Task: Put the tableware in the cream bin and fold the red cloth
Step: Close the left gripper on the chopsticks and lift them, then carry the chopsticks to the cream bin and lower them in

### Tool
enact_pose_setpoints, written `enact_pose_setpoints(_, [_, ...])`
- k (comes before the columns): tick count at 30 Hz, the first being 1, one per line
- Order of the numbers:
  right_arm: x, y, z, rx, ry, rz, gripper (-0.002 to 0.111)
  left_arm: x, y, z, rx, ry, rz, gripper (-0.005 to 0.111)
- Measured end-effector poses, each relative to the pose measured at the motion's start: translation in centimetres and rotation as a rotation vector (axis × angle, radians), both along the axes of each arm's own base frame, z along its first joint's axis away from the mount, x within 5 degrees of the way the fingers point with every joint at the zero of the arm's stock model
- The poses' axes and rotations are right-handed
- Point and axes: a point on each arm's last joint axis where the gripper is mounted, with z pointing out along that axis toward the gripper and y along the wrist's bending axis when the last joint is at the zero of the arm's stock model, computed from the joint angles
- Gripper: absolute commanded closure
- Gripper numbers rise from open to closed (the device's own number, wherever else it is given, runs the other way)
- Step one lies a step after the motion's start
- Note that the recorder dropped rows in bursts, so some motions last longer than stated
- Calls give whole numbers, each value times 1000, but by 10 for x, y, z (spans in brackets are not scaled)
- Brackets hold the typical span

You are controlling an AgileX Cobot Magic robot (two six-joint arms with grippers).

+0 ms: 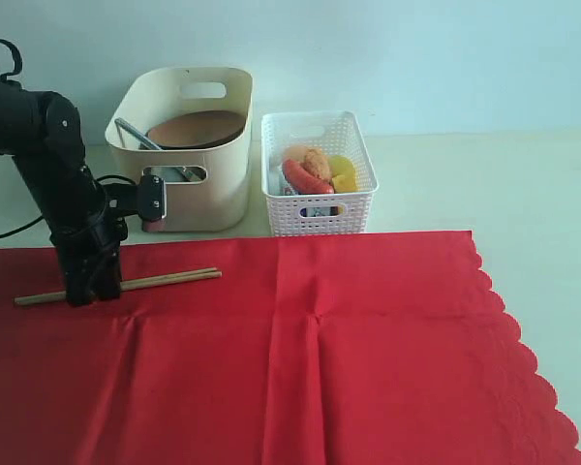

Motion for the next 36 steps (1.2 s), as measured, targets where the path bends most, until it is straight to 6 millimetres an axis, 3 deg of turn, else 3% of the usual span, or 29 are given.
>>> enact_pose_setpoints(6, [0, 0, 0, 0, 0, 0, 108, -2, 0, 1, 5, 29, 19, 107])
enact_pose_setpoints(10, [0, 0, 0, 0, 0, 0, 108, -6, 1, 15, 3, 28, 46, 107])
enact_pose_setpoints(26, [0, 0, 0, 0, 0, 0, 108, -24, 5, 127, -86, -216, 198, 107])
enact_pose_setpoints(36, [0, 0, 0, 0, 0, 0, 108, -32, 7, 172, -179, -387, 303, 107])
